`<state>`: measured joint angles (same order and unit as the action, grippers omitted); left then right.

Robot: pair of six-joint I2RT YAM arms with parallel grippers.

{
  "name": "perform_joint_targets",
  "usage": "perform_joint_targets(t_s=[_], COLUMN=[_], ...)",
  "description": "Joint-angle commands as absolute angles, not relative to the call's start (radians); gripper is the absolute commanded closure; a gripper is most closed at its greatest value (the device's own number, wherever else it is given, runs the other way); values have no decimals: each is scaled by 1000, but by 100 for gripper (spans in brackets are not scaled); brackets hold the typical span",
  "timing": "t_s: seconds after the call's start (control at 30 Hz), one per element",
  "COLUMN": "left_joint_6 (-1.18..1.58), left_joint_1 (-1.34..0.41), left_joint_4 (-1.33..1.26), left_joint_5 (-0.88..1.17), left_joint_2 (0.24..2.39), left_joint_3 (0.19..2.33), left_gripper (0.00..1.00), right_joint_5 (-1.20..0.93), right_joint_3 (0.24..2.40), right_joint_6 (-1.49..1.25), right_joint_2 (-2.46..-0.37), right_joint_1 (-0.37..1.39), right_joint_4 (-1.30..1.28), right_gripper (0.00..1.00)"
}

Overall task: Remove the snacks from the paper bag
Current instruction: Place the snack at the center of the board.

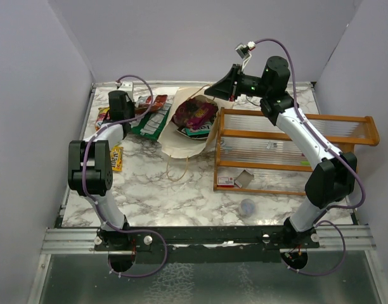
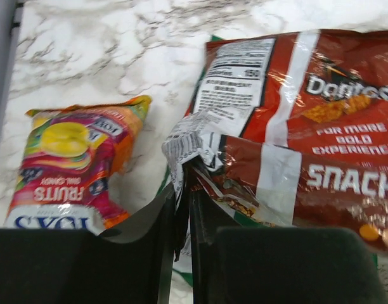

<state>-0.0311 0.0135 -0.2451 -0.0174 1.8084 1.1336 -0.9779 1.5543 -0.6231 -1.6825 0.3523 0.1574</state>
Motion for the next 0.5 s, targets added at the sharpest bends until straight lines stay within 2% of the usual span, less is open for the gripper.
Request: perform_joint_targets(t_s=[0.0,0.13,0.3,0.37,0.47], left_joint_6=[73,126,211,252,314], left_joint_1=[19,31,30,31,31], left_joint_4=[-41,-24,39,56,67], left_joint_5=[-269,-301,-214,-195,-180], left_joint_2=[1778,1779,1800,1784,1734], left_joint_3=[1224,1188,1198,1191,1176], left_gripper=[85,88,87,85,72], right_joint_5=[-976,-980,-984,-982,-983], right_joint_3=[1552,1544,1536,1531,1529], right_joint_6=[-618,-631,-635,-631,-625], right_joint_2=[-1656,-1654,-1648,-1643,-1641], right_joint_1=[351,351,351,351,351], right_joint_4=[184,202,209,204,200], right_gripper=[99,99,99,99,99])
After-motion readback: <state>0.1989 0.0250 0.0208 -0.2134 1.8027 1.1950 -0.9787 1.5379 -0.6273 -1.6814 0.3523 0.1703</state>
